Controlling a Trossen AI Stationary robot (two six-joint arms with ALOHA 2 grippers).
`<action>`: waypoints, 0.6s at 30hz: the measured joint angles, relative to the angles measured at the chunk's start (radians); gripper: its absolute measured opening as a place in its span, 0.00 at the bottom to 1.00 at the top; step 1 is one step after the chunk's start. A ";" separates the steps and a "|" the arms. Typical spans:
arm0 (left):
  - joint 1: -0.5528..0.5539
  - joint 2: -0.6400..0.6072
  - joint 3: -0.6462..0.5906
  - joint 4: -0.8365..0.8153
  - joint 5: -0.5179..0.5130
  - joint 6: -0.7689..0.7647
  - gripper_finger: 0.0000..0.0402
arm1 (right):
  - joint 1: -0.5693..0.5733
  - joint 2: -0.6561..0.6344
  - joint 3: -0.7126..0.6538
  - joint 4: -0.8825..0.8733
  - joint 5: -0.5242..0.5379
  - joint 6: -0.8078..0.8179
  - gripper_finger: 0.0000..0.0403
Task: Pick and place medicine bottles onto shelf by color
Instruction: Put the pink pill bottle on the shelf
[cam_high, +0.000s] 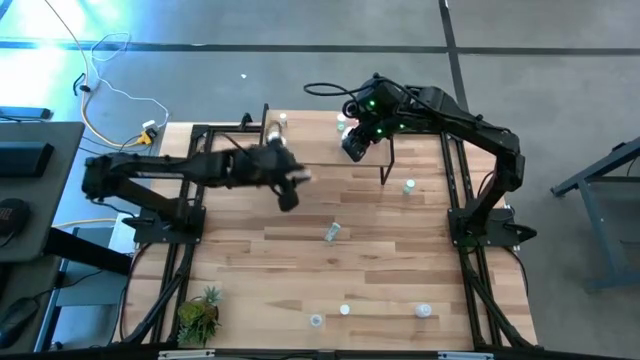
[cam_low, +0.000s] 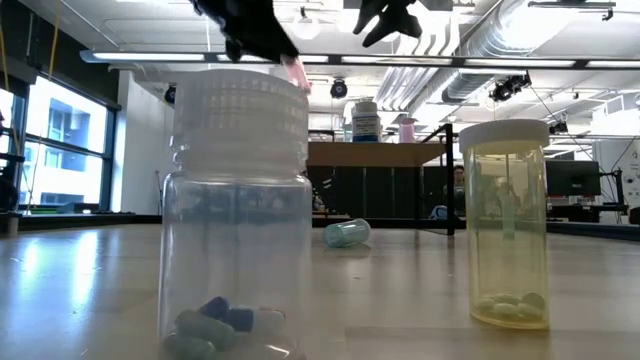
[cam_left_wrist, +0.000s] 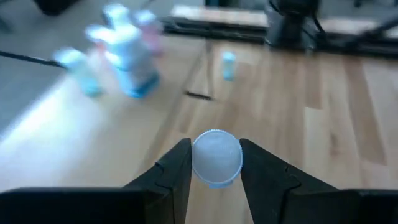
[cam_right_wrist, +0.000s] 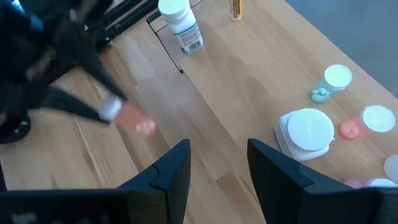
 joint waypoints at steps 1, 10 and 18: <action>0.021 -0.021 0.000 -0.005 -0.002 0.009 0.28 | 0.000 0.000 0.000 0.008 0.000 0.000 0.37; 0.183 -0.158 -0.001 0.009 -0.036 0.129 0.28 | 0.000 0.000 0.000 0.036 0.000 0.000 0.37; 0.306 -0.209 -0.001 0.117 -0.034 0.189 0.28 | 0.000 0.000 0.000 0.036 0.050 0.000 0.37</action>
